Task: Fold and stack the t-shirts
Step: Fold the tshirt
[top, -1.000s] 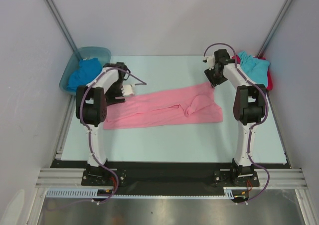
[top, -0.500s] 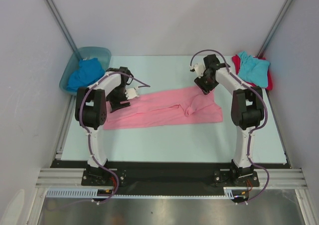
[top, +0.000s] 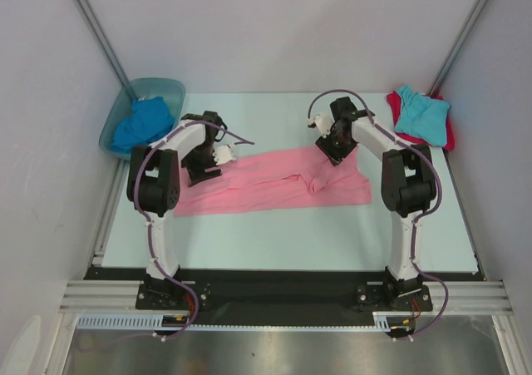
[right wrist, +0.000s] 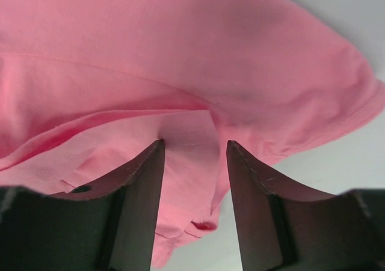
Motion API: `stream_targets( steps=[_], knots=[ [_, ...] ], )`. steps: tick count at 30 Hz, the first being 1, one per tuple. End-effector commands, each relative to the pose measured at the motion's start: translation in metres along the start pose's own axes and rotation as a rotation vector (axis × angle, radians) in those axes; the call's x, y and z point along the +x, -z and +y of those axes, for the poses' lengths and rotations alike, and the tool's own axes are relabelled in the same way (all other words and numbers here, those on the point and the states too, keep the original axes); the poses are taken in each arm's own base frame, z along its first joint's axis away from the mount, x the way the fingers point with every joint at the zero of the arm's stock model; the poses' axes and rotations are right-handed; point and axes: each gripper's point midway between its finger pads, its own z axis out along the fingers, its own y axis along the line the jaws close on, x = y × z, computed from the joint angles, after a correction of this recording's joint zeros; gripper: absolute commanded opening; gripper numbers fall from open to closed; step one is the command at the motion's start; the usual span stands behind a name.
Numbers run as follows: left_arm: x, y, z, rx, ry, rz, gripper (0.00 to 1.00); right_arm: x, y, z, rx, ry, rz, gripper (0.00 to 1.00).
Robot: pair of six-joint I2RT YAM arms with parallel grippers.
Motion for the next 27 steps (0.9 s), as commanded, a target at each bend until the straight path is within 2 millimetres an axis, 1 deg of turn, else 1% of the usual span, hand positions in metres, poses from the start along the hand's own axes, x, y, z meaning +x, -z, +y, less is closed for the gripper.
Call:
stream_targets(
  steps=[1, 2, 4, 7, 8, 9, 13, 16, 17, 19, 20, 24, 27],
  knots=[
    [-0.005, 0.013, 0.001, -0.027, 0.028, -0.049, 0.79, 0.011, -0.001, 0.009, -0.032, -0.021, 0.019, 0.50],
    [-0.006, 0.013, 0.002, -0.027, 0.028, -0.049, 0.79, 0.012, -0.001, 0.009, -0.031, -0.026, 0.017, 0.47],
    [-0.007, 0.013, 0.001, -0.029, 0.025, -0.049, 0.79, 0.014, 0.000, 0.009, -0.028, -0.041, 0.015, 0.47],
    [-0.010, 0.015, -0.001, -0.029, 0.017, -0.057, 0.78, 0.020, 0.002, 0.004, -0.021, -0.073, 0.011, 0.43],
    [-0.011, 0.015, -0.001, -0.029, 0.017, -0.057, 0.78, 0.021, 0.004, 0.004, -0.021, -0.079, 0.007, 0.42],
    [-0.011, 0.016, -0.001, -0.029, 0.014, -0.057, 0.79, 0.023, 0.004, 0.003, -0.018, -0.084, 0.009, 0.38],
    [-0.015, 0.016, -0.004, -0.028, 0.005, -0.060, 0.79, 0.022, 0.008, -0.004, 0.006, -0.104, -0.008, 0.33],
    [-0.017, 0.016, -0.005, -0.026, 0.002, -0.059, 0.78, 0.019, 0.012, -0.006, 0.015, -0.104, -0.017, 0.23],
    [-0.017, 0.016, -0.006, -0.026, -0.001, -0.059, 0.79, 0.019, 0.013, -0.006, 0.015, -0.103, -0.021, 0.17],
    [-0.020, 0.015, -0.007, -0.023, -0.005, -0.058, 0.78, 0.015, 0.018, -0.009, 0.027, -0.103, -0.033, 0.08],
    [-0.020, 0.015, -0.008, -0.021, -0.005, -0.059, 0.78, 0.013, 0.019, -0.009, 0.027, -0.099, -0.038, 0.00],
    [-0.024, 0.014, -0.010, -0.017, -0.008, -0.062, 0.79, 0.009, 0.028, -0.010, 0.040, -0.093, -0.057, 0.00],
    [-0.025, 0.012, -0.013, -0.011, -0.014, -0.060, 0.78, 0.005, 0.036, -0.007, 0.034, -0.084, -0.071, 0.00]
  ],
)
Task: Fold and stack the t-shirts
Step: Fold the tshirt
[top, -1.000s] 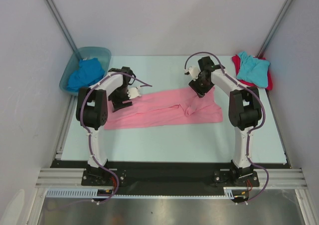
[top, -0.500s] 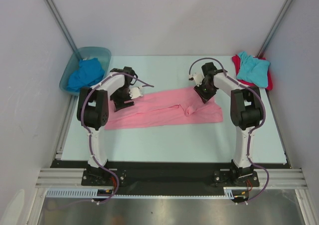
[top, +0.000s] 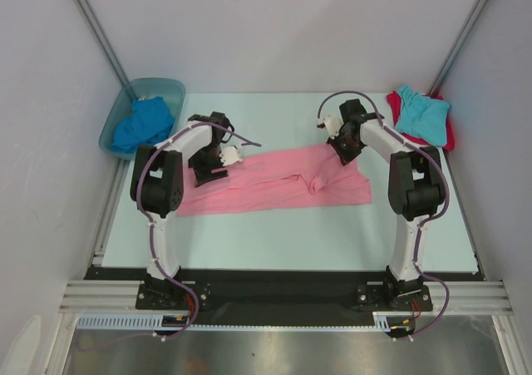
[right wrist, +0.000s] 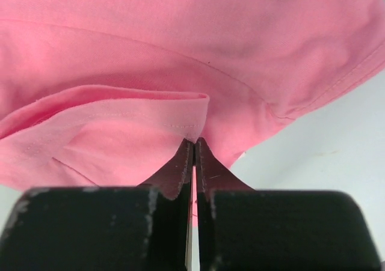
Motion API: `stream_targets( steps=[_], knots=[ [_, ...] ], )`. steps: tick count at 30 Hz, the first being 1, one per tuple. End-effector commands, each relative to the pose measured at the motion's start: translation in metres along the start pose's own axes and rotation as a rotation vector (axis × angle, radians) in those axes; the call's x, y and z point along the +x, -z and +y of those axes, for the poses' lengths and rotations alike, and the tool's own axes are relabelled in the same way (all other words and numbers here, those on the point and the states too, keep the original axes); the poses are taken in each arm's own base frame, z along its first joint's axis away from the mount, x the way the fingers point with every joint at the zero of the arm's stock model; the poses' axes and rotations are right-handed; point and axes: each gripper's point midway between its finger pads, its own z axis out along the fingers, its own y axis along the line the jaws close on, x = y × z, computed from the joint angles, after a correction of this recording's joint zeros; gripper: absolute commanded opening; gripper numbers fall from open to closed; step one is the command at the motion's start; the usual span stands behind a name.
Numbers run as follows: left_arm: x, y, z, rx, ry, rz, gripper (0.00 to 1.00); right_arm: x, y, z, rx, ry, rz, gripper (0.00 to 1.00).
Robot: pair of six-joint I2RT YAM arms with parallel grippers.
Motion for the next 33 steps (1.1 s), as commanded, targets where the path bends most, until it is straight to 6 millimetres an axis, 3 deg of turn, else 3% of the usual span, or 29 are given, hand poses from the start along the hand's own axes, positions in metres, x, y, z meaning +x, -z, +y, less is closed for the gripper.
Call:
stream_targets(
  steps=[1, 5, 8, 16, 21, 24, 27, 33],
  knots=[
    [-0.006, 0.007, -0.004, -0.003, 0.011, -0.029, 0.78, -0.024, 0.035, -0.001, 0.028, 0.016, -0.097, 0.00],
    [-0.006, 0.004, -0.005, 0.002, 0.001, -0.023, 0.78, -0.024, 0.057, 0.012, 0.012, 0.060, -0.111, 0.00],
    [-0.006, 0.005, -0.003, -0.006, -0.007, -0.019, 0.78, -0.010, 0.069, 0.024, -0.008, 0.112, -0.089, 0.00],
    [-0.012, 0.008, 0.004, -0.024, -0.020, -0.014, 0.78, 0.073, 0.068, 0.060, -0.146, 0.208, 0.099, 0.00],
    [-0.015, 0.009, 0.006, -0.034, -0.032, -0.010, 0.78, 0.110, 0.067, 0.060, -0.166, 0.264, 0.193, 0.00],
    [-0.017, 0.012, 0.006, -0.038, -0.034, -0.012, 0.78, 0.118, 0.070, 0.050, -0.151, 0.271, 0.220, 0.14],
    [-0.019, 0.015, 0.005, -0.042, -0.034, -0.019, 0.78, 0.123, 0.070, 0.040, -0.136, 0.258, 0.232, 0.38],
    [-0.016, 0.014, 0.001, -0.037, -0.030, -0.011, 0.78, 0.111, 0.070, 0.023, -0.110, 0.219, 0.209, 0.59]
  ],
)
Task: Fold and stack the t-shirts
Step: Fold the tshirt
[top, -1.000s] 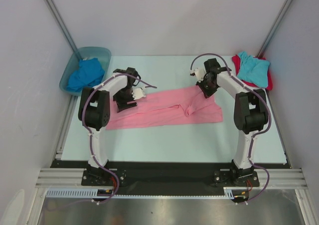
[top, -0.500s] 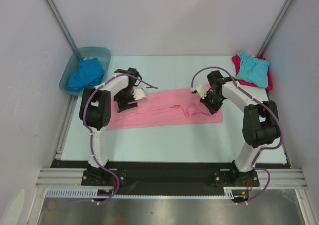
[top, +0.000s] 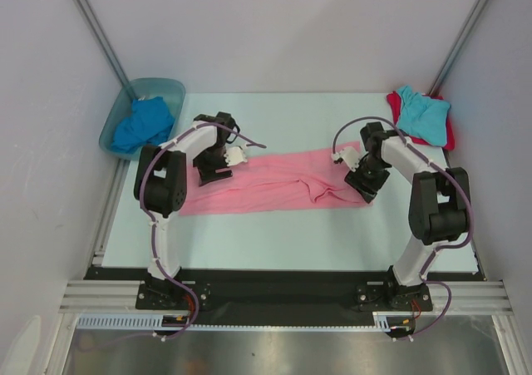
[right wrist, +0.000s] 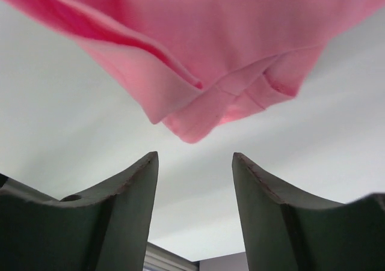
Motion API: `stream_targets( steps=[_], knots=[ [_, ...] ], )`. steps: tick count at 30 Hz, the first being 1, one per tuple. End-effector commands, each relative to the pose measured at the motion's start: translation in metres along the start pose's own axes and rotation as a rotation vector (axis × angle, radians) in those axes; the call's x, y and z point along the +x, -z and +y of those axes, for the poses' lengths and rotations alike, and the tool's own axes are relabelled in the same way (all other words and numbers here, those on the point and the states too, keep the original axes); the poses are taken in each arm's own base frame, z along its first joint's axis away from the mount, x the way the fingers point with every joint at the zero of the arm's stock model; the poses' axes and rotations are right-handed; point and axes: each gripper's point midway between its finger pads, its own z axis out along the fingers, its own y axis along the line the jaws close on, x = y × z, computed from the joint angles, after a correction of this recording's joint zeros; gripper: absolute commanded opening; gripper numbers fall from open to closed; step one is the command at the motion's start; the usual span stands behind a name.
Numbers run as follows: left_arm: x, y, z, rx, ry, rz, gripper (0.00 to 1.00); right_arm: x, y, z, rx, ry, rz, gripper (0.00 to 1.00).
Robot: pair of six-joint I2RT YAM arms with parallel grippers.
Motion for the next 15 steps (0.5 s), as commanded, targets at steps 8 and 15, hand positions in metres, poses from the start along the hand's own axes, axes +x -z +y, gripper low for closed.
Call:
stream_targets(
  steps=[8, 15],
  knots=[
    [0.000, 0.008, -0.003, -0.016, 0.010, -0.004, 0.78, -0.057, 0.025, -0.062, 0.142, -0.144, -0.188, 0.30],
    [-0.005, 0.009, -0.004, -0.021, 0.003, -0.006, 0.78, -0.095, -0.004, -0.080, 0.113, -0.261, -0.262, 0.00]
  ],
)
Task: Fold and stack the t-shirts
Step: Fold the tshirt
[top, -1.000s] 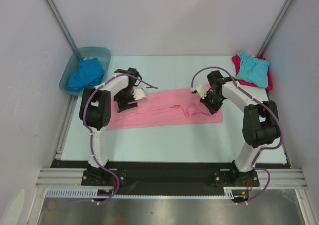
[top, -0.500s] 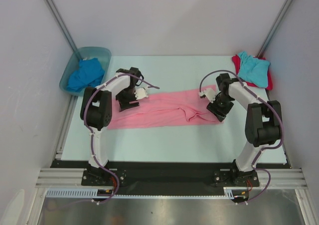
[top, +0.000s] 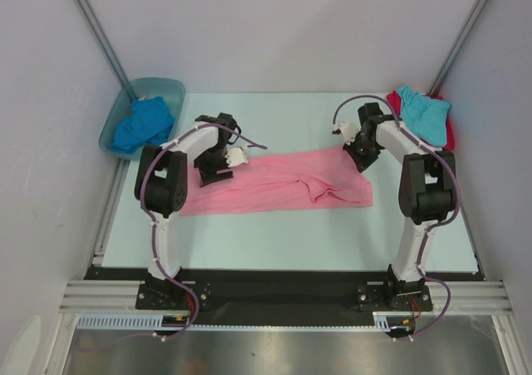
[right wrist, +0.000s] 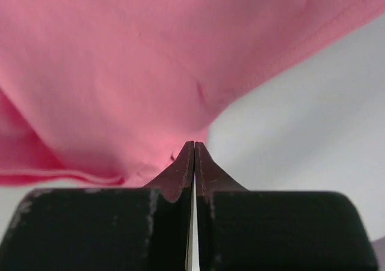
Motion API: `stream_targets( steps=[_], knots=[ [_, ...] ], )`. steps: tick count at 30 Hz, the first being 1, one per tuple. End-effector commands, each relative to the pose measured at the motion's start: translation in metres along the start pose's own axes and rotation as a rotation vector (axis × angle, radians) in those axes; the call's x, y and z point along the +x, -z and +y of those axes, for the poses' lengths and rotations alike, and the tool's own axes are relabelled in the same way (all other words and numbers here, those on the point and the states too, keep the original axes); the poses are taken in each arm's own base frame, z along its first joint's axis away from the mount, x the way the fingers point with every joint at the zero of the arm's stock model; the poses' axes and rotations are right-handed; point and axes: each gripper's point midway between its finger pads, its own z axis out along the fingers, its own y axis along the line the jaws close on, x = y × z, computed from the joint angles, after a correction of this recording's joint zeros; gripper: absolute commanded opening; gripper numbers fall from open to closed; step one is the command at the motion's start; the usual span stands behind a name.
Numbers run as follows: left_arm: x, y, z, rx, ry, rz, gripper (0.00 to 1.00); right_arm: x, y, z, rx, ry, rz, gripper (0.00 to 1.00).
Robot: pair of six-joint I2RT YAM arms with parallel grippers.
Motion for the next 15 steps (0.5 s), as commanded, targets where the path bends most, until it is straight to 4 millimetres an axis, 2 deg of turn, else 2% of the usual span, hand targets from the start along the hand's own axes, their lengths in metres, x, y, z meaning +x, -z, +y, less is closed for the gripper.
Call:
stream_targets(
  steps=[1, 7, 13, 15],
  knots=[
    [-0.003, 0.011, -0.001, -0.024, 0.005, -0.010, 0.78, -0.030, -0.012, -0.007, 0.002, -0.088, -0.083, 0.00],
    [-0.004, 0.010, -0.002, -0.021, 0.007, -0.008, 0.78, -0.055, -0.017, -0.023, 0.040, -0.122, -0.132, 0.00],
    [-0.005, 0.010, -0.004, -0.015, 0.008, -0.011, 0.78, -0.066, -0.024, -0.031, 0.060, -0.144, -0.151, 0.00],
    [-0.005, 0.009, -0.005, -0.013, 0.009, -0.007, 0.78, -0.068, -0.033, -0.031, 0.056, -0.154, -0.155, 0.00]
  ],
)
